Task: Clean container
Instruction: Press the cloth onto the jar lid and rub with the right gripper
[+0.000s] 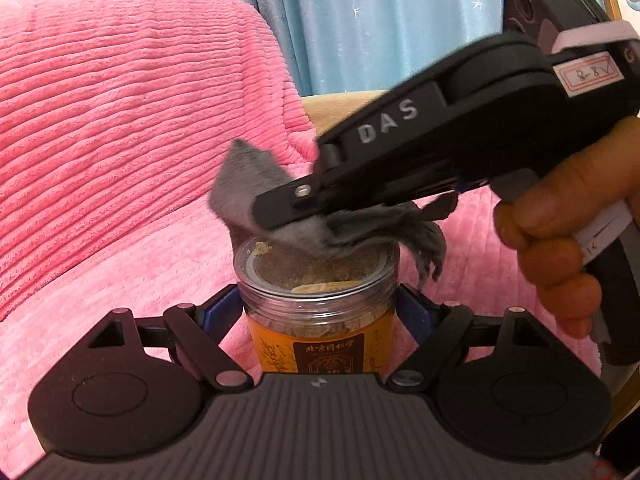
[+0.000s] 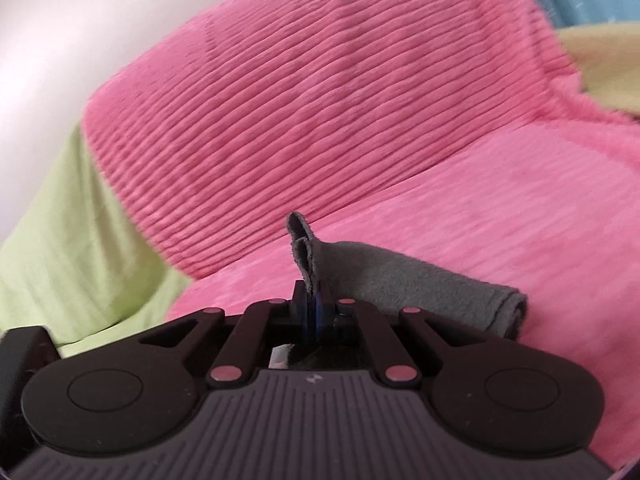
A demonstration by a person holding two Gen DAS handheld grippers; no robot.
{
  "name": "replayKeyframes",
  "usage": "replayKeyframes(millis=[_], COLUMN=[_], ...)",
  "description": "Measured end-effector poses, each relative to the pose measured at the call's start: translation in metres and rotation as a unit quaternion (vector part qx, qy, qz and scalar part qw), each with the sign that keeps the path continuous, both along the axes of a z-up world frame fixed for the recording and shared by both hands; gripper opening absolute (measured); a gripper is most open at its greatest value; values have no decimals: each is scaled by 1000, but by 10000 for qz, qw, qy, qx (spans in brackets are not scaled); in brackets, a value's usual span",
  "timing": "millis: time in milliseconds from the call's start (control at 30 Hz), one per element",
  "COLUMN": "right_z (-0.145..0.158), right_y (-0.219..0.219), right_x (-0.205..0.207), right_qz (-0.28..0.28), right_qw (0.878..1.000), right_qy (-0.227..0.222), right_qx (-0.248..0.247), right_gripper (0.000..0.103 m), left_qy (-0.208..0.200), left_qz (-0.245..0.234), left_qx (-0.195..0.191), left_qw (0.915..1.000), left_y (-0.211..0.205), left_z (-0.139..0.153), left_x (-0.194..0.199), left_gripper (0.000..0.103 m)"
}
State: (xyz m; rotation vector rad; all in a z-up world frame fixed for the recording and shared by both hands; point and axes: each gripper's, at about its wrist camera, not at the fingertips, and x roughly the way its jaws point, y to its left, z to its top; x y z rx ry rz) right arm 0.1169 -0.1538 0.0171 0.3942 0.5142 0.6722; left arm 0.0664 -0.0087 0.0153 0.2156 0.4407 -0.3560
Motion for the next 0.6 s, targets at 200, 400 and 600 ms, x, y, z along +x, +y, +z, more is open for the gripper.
replayKeyframes(millis=[200,400,600], right_z=[2,1,4], right_y=[-20,-16,8], right_x=[-17,-29,-15], right_qz=[32,804,822], right_qw=[9998,9964,9965], right_qy=[-19,166,73], right_qx=[-180,193,126], right_gripper=[1,2,1], left_qy=[2,4,-10], left_qz=[0,-326,-306], left_qx=[-3,8,56], left_qw=[10000,9995,9995], left_y=[-1,28,24], left_z=[0,0,-1], left_x=[0,17,16], left_gripper=[83,83,83])
